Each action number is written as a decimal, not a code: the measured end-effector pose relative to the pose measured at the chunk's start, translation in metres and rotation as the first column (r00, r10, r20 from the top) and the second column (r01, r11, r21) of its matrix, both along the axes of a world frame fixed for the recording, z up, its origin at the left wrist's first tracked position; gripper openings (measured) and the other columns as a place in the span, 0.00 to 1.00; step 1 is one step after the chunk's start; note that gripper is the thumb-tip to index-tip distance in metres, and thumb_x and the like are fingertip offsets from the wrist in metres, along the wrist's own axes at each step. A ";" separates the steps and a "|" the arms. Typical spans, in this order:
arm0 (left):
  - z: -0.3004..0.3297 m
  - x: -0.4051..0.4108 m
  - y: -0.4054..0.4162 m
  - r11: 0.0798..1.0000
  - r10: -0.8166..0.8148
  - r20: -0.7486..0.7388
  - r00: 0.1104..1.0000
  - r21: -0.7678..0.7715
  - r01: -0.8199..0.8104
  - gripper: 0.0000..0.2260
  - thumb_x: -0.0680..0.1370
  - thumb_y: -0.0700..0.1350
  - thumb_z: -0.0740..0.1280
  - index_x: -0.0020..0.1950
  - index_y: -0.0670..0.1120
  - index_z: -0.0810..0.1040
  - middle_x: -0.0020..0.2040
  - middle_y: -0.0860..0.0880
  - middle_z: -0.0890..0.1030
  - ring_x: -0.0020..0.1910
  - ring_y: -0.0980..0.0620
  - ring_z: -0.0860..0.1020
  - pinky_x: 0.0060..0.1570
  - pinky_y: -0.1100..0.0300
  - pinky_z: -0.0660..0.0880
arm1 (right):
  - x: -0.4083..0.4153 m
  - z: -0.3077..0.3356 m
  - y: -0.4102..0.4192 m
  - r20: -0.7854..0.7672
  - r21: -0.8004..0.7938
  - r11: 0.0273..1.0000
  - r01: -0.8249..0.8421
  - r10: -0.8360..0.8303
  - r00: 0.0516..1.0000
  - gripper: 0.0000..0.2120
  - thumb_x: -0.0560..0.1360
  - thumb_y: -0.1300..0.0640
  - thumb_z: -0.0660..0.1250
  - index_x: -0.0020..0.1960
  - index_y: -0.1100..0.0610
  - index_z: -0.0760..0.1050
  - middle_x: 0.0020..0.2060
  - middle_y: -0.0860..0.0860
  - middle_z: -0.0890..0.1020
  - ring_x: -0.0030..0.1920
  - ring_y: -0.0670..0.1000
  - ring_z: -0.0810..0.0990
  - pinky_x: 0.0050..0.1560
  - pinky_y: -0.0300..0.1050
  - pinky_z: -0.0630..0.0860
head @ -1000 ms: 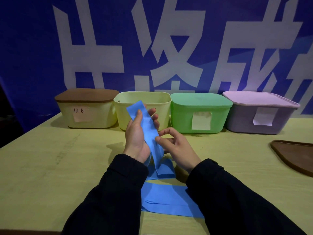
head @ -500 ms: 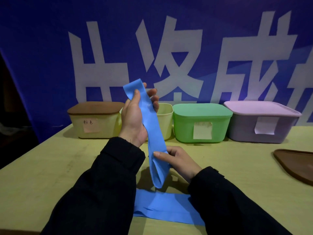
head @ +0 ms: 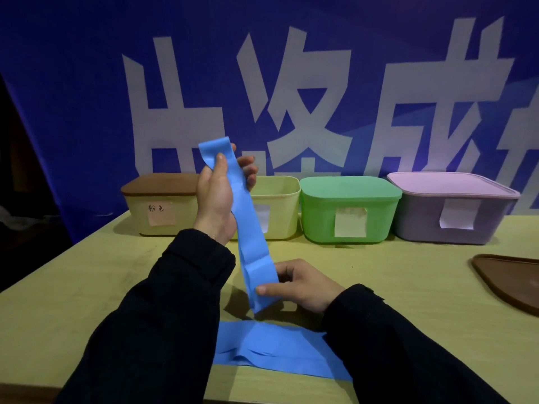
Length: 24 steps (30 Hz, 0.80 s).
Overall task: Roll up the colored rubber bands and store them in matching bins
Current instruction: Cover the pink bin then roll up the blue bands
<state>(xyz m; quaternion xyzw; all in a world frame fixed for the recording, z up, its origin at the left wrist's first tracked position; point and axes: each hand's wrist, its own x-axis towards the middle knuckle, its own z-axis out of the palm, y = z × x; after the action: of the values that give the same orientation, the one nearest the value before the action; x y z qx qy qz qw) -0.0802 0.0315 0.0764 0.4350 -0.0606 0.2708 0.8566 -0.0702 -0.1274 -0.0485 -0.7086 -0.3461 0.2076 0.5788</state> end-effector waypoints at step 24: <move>-0.118 0.021 -0.046 0.696 0.124 -0.172 0.977 0.717 0.038 0.13 0.83 0.54 0.63 0.48 0.48 0.81 0.38 0.55 0.82 0.39 0.54 0.79 0.41 0.55 0.74 | 0.049 0.018 -0.021 0.079 0.432 0.803 0.410 -0.487 0.870 0.09 0.79 0.60 0.68 0.43 0.64 0.80 0.35 0.54 0.78 0.39 0.51 0.75 0.42 0.47 0.73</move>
<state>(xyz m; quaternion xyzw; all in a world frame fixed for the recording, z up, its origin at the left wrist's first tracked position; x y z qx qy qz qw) -0.0592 -0.0140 -0.0413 0.7608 -0.0616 0.1990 0.6146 -0.0216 -0.1479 -0.0303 -0.6522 -0.2555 -0.0785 0.7094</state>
